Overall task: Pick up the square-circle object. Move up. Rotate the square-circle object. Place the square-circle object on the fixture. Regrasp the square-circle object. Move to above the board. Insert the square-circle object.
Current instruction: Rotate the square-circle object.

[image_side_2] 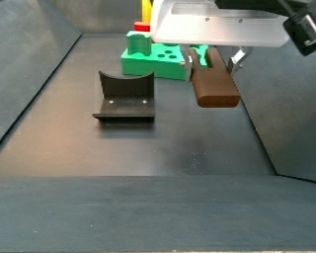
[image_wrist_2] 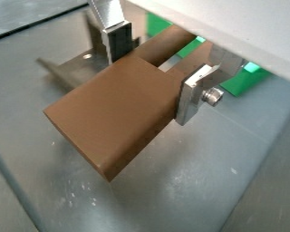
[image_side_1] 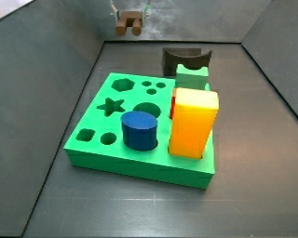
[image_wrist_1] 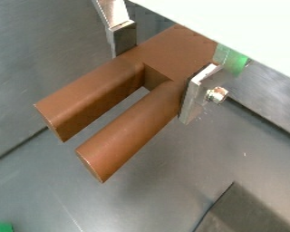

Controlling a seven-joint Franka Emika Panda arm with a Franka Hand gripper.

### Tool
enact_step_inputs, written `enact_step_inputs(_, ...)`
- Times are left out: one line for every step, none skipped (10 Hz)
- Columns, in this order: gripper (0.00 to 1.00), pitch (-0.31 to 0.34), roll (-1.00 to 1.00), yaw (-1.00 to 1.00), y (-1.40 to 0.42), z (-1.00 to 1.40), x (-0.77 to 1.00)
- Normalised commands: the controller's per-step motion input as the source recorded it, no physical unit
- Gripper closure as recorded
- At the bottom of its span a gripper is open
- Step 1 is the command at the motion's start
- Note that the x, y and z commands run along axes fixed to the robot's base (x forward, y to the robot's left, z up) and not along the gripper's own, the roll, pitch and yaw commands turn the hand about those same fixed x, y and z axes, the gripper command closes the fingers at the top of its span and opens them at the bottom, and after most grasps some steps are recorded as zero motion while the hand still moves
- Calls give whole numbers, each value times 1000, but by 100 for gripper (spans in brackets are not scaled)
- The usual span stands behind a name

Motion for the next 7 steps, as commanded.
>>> enact_step_inputs(100,-1,-3,-1000,18,0,5)
enact_step_inputs(100,-1,-3,-1000,18,0,5)
enact_step_inputs(100,-1,-3,-1000,18,0,5)
enact_step_inputs(100,-1,-3,-1000,18,0,5)
enact_step_inputs(100,-1,-3,-1000,18,0,5)
enact_step_inputs(100,-1,-4,-1000,18,0,5)
enact_step_inputs(100,-1,-4,-1000,18,0,5)
